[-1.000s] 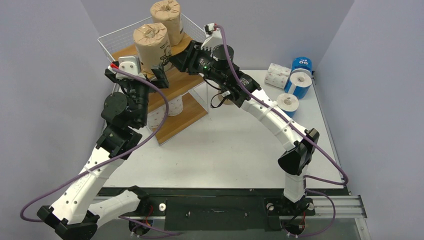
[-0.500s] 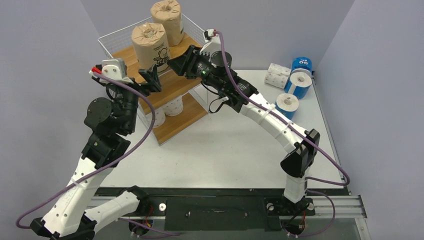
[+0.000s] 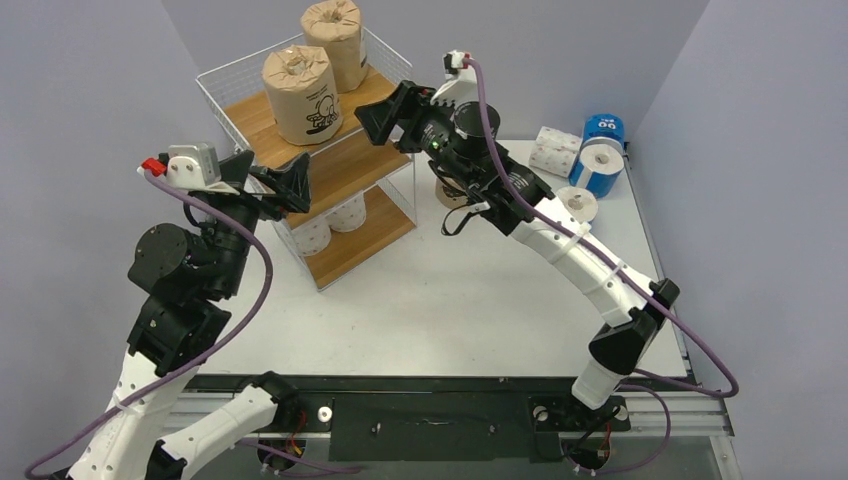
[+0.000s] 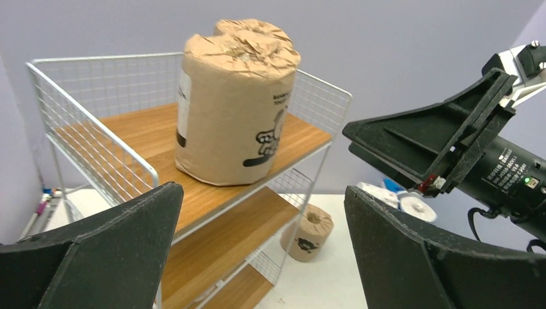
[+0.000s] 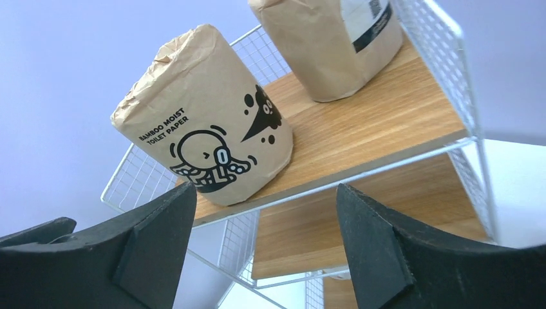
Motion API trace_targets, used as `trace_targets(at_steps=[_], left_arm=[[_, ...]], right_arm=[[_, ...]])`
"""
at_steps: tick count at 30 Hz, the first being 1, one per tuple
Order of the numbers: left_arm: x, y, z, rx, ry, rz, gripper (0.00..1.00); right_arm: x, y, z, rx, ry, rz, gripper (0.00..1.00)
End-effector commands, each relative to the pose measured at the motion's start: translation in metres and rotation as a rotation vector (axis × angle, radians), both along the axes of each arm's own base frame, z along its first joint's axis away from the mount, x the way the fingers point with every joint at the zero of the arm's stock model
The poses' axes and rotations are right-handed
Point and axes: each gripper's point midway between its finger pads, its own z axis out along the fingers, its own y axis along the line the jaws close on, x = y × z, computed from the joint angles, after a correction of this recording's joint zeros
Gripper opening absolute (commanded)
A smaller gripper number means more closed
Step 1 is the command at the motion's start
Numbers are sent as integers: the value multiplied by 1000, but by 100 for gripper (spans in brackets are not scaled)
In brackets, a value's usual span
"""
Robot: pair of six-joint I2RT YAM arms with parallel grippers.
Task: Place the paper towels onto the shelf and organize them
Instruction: Place the paper towel on the shelf.
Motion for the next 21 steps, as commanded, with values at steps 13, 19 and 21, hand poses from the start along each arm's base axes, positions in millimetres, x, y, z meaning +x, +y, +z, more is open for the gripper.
trace_targets(at_steps=[13, 19, 21], left_arm=[[-45, 9, -5, -111, 16, -106, 96], [-55, 23, -6, -113, 12, -70, 96], [-57, 27, -8, -116, 10, -57, 96]], right_arm=[[-16, -19, 20, 46, -170, -61, 83], [-12, -10, 21, 16, -180, -48, 84], [-9, -7, 21, -15, -182, -54, 84]])
